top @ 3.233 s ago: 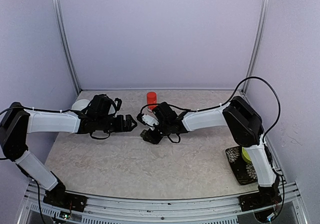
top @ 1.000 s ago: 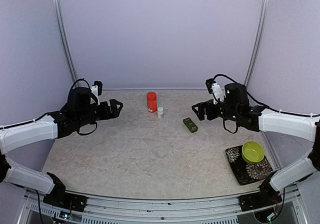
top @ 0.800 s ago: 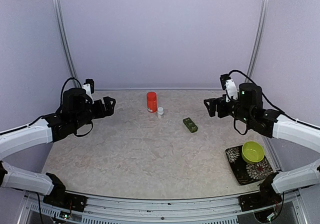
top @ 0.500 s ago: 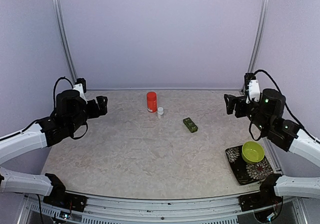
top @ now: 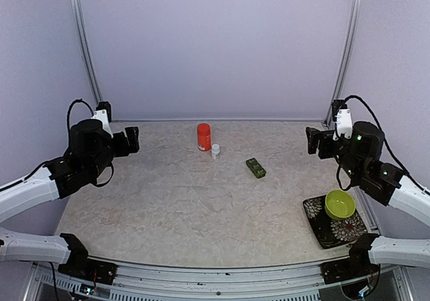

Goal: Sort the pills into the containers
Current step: Reset both arms

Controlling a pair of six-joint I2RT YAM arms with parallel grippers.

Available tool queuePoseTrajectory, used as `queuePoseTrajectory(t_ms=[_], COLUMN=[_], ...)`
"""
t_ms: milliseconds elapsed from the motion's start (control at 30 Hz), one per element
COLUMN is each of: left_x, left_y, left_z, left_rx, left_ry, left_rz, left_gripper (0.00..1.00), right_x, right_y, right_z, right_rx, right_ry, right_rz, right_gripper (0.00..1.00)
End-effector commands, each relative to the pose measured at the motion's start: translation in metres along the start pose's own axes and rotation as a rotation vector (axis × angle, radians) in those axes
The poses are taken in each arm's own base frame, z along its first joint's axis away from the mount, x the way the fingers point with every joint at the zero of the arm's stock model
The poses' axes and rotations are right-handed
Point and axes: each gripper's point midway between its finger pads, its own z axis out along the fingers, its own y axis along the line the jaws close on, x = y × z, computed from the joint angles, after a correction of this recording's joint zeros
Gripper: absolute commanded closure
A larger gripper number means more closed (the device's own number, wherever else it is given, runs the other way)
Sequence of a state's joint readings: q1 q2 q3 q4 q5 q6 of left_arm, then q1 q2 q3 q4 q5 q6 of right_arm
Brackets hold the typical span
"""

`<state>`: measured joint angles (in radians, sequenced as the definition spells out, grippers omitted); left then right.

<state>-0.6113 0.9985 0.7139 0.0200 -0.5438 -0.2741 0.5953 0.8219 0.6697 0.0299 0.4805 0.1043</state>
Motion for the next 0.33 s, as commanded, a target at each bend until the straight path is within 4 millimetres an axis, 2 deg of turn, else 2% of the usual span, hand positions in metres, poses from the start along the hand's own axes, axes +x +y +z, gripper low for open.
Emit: queuePoseTrajectory(t_ms=[0, 133, 300], left_x=[-0.035, -0.046, -0.05], left_y=[0.009, 0.016, 0.016], left_z=[-0.017, -0.027, -0.034], left_rx=[-0.032, -0.05, -0.032], left_ry=[-0.101, -0.137, -0.131], left_rz=[-0.006, 0.001, -0.002], left_gripper=[0.01, 0.01, 0.01], right_x=[0.003, -0.001, -0.003], right_y=[0.0, 0.001, 0.004], right_z=[0.005, 0.006, 0.011], right_rx=[0.017, 0.014, 0.008], right_ry=[0.01, -0.001, 0.001], right_rz=[-0.007, 0.003, 0.001], right_gripper=[0.0, 0.0, 0.0])
